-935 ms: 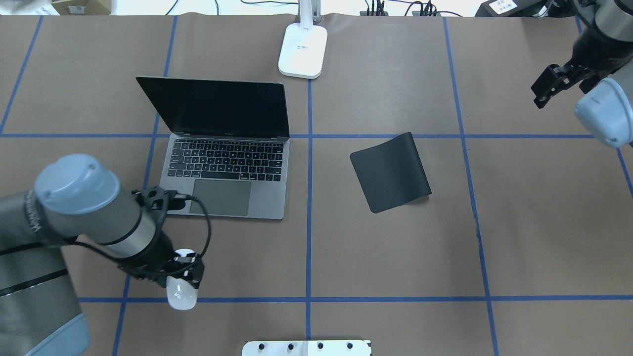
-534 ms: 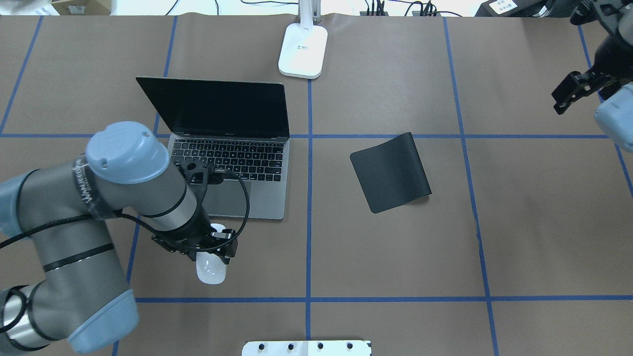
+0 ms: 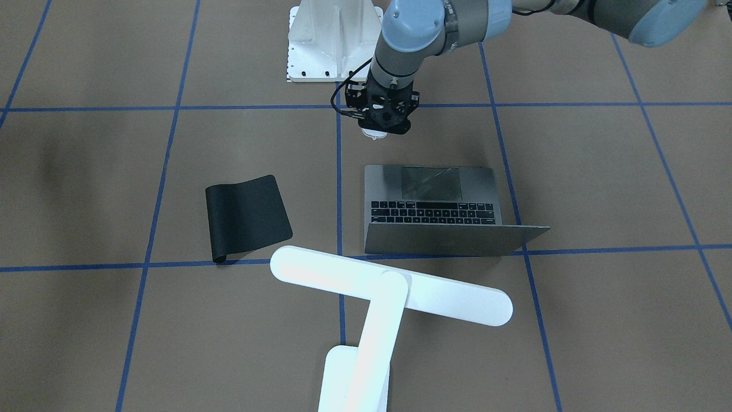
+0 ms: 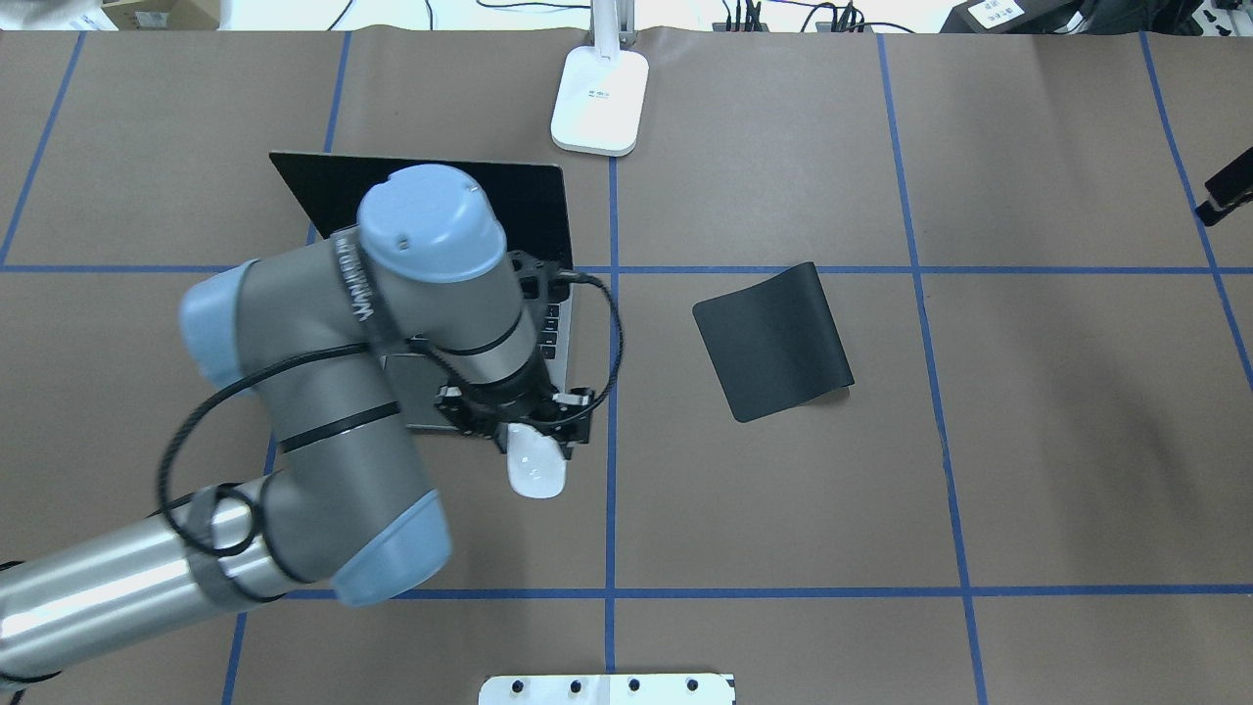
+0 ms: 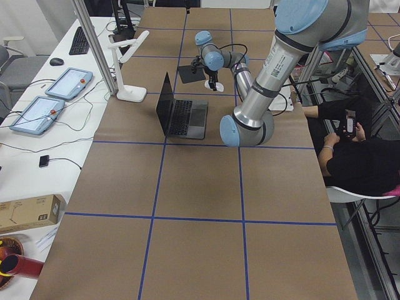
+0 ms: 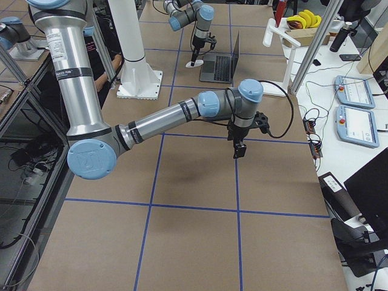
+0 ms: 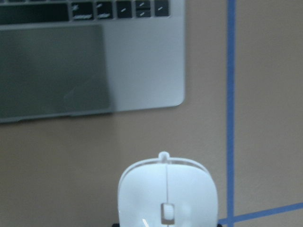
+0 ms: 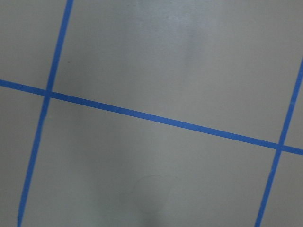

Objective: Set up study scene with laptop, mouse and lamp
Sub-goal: 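Carry the white mouse with the left gripper toward the black mousepad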

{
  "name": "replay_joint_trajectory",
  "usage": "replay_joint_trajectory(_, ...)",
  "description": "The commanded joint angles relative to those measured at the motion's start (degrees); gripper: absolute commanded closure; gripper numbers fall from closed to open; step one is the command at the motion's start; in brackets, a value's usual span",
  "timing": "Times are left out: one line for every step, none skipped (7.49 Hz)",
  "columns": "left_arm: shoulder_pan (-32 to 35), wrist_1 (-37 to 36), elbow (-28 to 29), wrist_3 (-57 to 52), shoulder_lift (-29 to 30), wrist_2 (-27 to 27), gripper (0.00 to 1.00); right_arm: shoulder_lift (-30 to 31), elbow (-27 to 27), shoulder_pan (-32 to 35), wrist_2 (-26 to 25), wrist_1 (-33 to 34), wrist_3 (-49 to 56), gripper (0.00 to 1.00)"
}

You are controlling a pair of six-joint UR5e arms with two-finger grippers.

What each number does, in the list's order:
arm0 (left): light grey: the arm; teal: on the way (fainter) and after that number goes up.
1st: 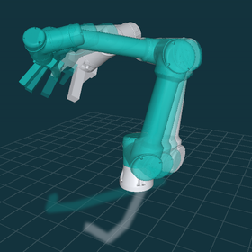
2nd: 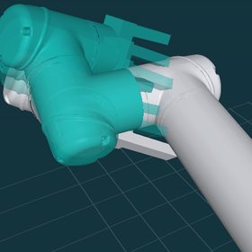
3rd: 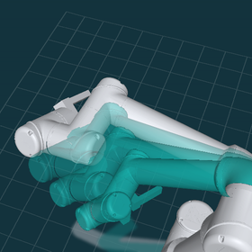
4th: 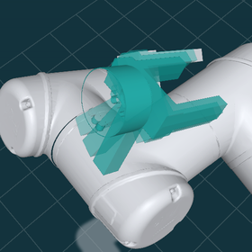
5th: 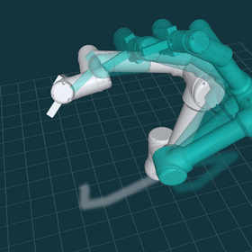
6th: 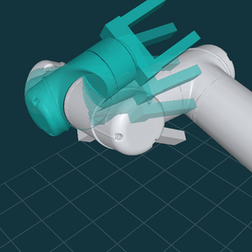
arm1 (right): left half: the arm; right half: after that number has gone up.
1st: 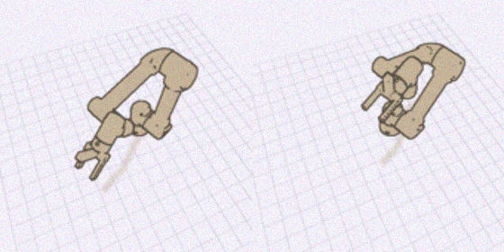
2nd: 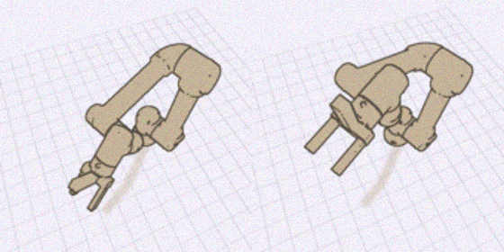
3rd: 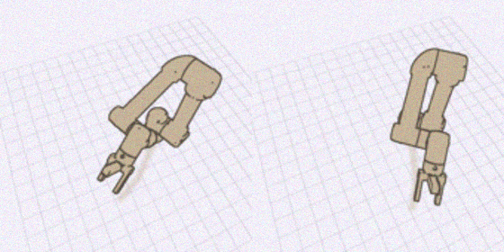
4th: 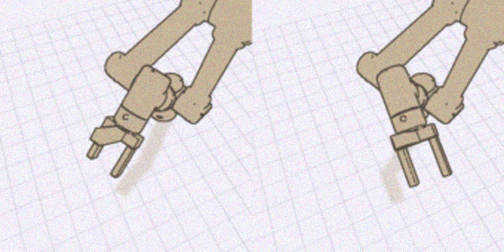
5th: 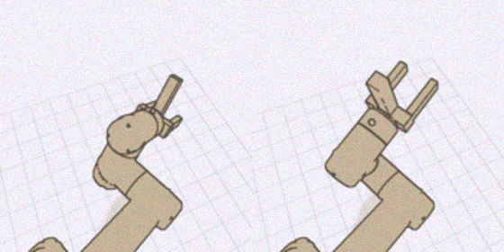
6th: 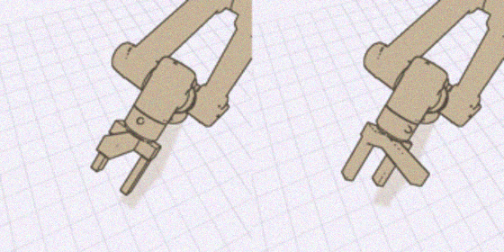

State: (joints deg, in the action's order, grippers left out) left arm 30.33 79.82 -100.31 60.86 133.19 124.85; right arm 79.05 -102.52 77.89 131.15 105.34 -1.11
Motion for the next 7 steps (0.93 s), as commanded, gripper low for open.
replay_joint_trajectory(-0.01, 0.16, 10.17, 0.49, 10.21, -1.79, 0.34, 1.18, 0.92, 2.96, 0.51, 0.13, 1.81, 0.0)
replay_joint_trajectory(-0.01, 0.25, 14.57, 0.49, 13.9, -2.5, 0.34, 1.45, 0.92, 3.57, 0.6, 0.39, 1.81, 0.0)
replay_joint_trajectory(0.08, 0.6, 17.83, 0.58, 16.72, -3.29, 0.34, 2.41, 0.92, 3.75, 1.65, 0.3, 1.81, 0.0)
replay_joint_trajectory(0.08, 1.12, 20.56, 0.75, 18.66, -3.38, 0.34, 2.86, 0.84, 3.84, 2.18, 0.22, 1.81, 0.0)
replay_joint_trajectory(0.08, 3.83, 23.98, 2.32, 20.6, -3.99, 0.34, 3.38, 0.83, 3.93, 2.27, 0.13, 1.81, 0.0)
replay_joint_trajectory(0.08, 8.47, 29.93, 4.16, 23.14, -4.52, 0.34, 3.56, 0.83, 4.19, 2.27, 0.21, 1.81, 0.0)
replay_joint_trajectory(0.08, 11.64, 34.6, 4.53, 25.43, -4.53, 0.34, 3.65, 0.83, 4.28, 2.27, 0.21, 1.81, 0.0)
